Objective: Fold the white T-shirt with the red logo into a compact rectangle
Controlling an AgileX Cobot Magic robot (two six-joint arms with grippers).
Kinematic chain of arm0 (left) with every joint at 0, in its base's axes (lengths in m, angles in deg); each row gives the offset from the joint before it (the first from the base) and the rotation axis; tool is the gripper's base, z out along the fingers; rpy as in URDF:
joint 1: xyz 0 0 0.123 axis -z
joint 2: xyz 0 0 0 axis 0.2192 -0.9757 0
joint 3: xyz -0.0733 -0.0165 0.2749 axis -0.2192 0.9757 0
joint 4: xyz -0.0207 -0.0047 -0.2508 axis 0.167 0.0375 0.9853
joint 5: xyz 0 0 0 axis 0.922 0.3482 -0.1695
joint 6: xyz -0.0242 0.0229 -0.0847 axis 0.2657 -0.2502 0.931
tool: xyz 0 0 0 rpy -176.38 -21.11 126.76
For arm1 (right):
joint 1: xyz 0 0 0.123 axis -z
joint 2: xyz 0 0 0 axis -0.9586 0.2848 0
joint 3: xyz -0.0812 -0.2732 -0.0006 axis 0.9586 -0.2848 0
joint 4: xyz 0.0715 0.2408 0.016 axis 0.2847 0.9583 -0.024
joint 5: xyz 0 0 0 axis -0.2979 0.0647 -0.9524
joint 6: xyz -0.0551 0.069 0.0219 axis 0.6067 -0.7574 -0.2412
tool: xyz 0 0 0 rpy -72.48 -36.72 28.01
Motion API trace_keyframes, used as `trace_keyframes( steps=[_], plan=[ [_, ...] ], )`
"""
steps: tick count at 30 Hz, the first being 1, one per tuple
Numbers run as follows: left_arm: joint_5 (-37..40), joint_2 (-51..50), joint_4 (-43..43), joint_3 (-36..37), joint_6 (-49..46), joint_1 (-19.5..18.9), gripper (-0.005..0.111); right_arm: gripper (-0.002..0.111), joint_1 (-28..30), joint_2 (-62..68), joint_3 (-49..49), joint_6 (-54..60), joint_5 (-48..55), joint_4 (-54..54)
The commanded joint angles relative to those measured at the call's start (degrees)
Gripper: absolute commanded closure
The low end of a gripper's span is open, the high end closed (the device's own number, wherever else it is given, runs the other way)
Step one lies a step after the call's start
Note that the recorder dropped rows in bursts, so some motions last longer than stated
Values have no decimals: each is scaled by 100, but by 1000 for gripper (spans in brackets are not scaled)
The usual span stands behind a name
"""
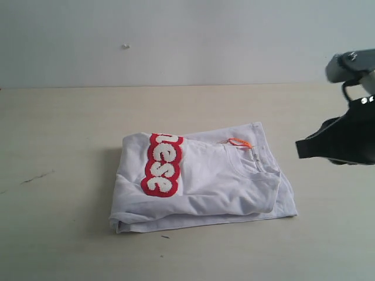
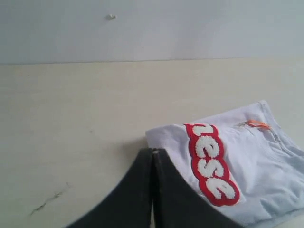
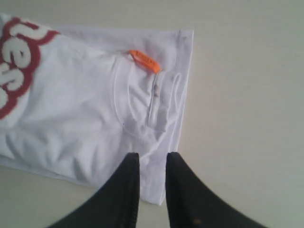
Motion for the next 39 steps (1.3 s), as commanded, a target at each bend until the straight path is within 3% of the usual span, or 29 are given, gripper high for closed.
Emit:
trace_keyframes(
  steps=[1,8,16,24,29,39],
  plan=[
    [-231,-44,37,15,1,-10,107,87,8,1231,432,425,-279,310],
    [-347,-44,25,15,-15,-10,107,87,8,2815,1261,533,-405,310],
    [-347,-44,25,15,-15,-10,107,87,8,3710,1606,1274,62,503],
    [-347,-44,25,15,-15,-10,107,87,-173,3764,1606,3072,867,2120],
    [-338,-44,25,15,-15,-10,107,86,-458,3764,1606,2865,700,2131],
    [-327,-16,25,15,-15,-10,107,86,-468,3057,1606,2342,173,1938]
  ],
)
